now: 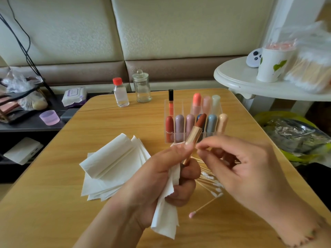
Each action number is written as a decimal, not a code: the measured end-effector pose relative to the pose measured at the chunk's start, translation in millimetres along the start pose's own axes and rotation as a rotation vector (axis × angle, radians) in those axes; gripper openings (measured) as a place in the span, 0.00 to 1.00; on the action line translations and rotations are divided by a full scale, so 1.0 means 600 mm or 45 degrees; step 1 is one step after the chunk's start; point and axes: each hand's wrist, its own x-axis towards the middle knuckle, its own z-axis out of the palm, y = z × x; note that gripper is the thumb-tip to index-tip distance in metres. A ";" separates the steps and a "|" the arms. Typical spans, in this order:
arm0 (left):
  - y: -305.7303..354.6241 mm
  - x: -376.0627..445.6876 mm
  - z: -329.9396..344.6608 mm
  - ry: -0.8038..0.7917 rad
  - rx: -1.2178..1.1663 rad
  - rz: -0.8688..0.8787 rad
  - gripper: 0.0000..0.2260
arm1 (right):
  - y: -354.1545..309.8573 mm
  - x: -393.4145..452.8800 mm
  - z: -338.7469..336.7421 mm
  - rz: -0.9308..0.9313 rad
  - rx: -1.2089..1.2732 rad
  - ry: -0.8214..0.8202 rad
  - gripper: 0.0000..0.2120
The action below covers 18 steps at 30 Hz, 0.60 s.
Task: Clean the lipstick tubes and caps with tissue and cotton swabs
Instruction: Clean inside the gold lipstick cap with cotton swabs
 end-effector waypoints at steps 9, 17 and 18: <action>-0.001 0.004 -0.004 -0.049 -0.060 -0.015 0.12 | -0.003 0.002 -0.001 0.105 -0.004 0.088 0.06; 0.014 -0.002 -0.020 0.019 -0.063 0.078 0.18 | -0.009 0.002 0.007 0.104 0.054 -0.031 0.10; 0.022 -0.005 -0.027 -0.003 -0.104 0.140 0.17 | -0.012 0.000 0.010 0.150 0.089 -0.027 0.10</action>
